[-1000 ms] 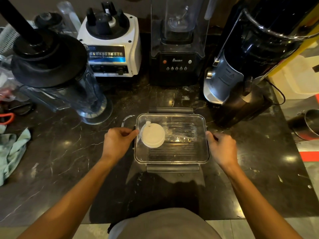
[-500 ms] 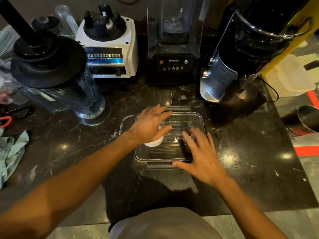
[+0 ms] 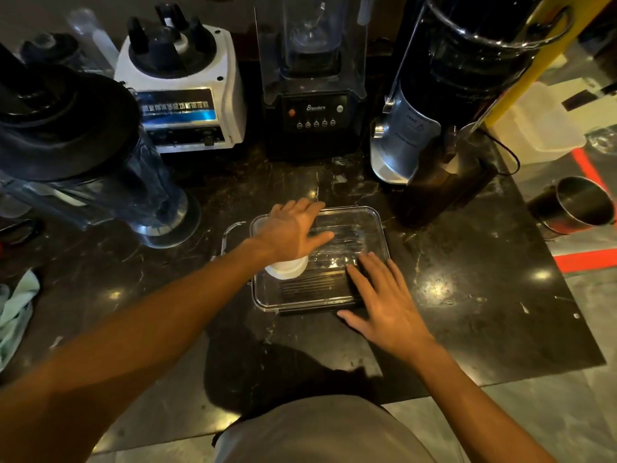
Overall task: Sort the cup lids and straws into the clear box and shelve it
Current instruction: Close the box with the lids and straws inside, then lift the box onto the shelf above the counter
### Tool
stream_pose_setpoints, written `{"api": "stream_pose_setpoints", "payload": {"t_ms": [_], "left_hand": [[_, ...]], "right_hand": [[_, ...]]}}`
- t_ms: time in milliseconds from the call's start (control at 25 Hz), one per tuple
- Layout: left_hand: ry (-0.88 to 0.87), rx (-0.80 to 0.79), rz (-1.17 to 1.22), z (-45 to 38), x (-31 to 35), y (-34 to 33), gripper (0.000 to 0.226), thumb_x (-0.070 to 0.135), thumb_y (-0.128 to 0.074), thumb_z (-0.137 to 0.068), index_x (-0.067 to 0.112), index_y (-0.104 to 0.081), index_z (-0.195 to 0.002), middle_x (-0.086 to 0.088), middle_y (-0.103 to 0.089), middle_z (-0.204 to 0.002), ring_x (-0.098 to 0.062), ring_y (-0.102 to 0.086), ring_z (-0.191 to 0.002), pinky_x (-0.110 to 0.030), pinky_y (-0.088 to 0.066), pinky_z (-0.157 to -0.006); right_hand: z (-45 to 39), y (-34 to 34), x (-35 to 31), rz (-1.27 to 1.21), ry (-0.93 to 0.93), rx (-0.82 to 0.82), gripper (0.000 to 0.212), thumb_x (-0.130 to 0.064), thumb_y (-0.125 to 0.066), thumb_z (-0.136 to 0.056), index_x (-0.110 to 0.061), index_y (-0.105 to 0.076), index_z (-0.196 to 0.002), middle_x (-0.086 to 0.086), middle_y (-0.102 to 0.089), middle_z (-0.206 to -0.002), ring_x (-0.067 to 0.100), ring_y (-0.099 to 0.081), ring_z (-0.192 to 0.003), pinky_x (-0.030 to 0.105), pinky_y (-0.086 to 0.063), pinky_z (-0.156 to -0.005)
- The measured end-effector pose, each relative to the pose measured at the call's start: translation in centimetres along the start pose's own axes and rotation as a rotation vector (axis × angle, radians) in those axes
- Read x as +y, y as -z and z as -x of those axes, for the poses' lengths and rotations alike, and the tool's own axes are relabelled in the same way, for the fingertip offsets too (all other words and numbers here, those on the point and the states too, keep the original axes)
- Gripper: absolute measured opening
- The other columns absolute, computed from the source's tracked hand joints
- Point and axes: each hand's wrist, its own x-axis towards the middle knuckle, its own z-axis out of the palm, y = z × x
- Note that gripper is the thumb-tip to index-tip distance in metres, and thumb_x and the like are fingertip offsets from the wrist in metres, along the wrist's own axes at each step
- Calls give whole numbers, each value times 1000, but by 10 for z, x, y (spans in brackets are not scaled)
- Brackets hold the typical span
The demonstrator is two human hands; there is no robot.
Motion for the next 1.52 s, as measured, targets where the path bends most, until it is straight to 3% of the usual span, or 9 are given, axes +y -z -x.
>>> {"api": "stream_pose_setpoints", "payload": {"t_ms": [400, 560, 680, 760, 920, 1000, 1120, 1280, 1520], "left_hand": [[54, 40, 190, -3, -1, 0, 75, 58, -64, -92, 18, -43, -152, -11, -52, -147, -30, -48, -137, -48, -33, -118], [171, 254, 231, 40, 7, -16, 79, 57, -64, -92, 22, -35, -157, -11, -30, -165, -28, -23, -155, -53, -9, -128], [395, 440, 520, 86, 8, -27, 82, 55, -71, -87, 26, -34, -155, -8, -30, -164, -26, -26, -152, -51, -27, -122], [516, 498, 669, 111, 12, -34, 84, 52, -73, -86, 24, -33, -155, -5, -33, -160, -14, -31, -145, -43, -36, -118], [692, 352, 857, 149, 15, -48, 93, 56, -72, -86, 21, -28, -160, -1, -34, -162, -4, -38, -135, -28, -38, -111], [679, 315, 986, 158, 13, -55, 88, 60, -71, -85, 22, -36, -157, 2, -48, -154, -9, -53, -132, -32, -48, -108], [663, 378, 1213, 161, 24, -62, 48, 33, -67, -96, 15, -56, -140, 3, -72, -126, -9, -69, -115, -33, -57, -100], [695, 497, 1326, 159, 48, -72, 34, 17, -62, -100, 8, -64, -133, -1, -76, -118, -10, -72, -112, -19, -57, -89], [715, 524, 1380, 154, 42, -56, 37, 25, -70, -95, 13, -68, -129, 0, -78, -113, -14, -74, -107, -27, -60, -90]], "right_hand": [[-3, 2, 2, -80, -43, 49, 77, -60, -69, -85, -13, -56, -144, 14, -49, -154, 30, -37, -149, 58, -25, -123], [0, 10, 9, -675, -450, 113, 85, -60, -78, -80, -30, -44, -152, -1, -34, -165, 16, -30, -152, 44, -26, -123], [-4, 11, 11, -1146, -789, 145, 91, -56, -82, -78, -30, -40, -154, -1, -50, -153, 11, -56, -132, 35, -52, -107], [-7, 13, 10, -1316, -875, 110, 70, -37, -78, -88, -23, -47, -149, 0, -65, -136, 4, -69, -108, 21, -58, -88], [-5, 2, 12, -1334, -879, 79, 22, -24, -71, -96, -23, -70, -118, -5, -80, -107, 15, -74, -105, 31, -55, -94], [-4, 1, 12, -1356, -876, 80, 20, -24, -70, -97, -24, -71, -117, -6, -80, -109, 14, -74, -107, 30, -54, -96], [-3, 0, 12, -1372, -855, 97, 24, -21, -66, -99, -19, -70, -123, -6, -79, -111, 10, -73, -108, 16, -55, -87], [1, -4, 8, -1394, -861, 124, 34, -16, -62, -102, -10, -65, -135, -4, -78, -116, 9, -72, -110, 16, -54, -87], [-8, 2, 7, -1424, -846, 185, 33, -21, -66, -100, -12, -69, -132, 5, -76, -123, 22, -70, -119, 43, -49, -108]]}}
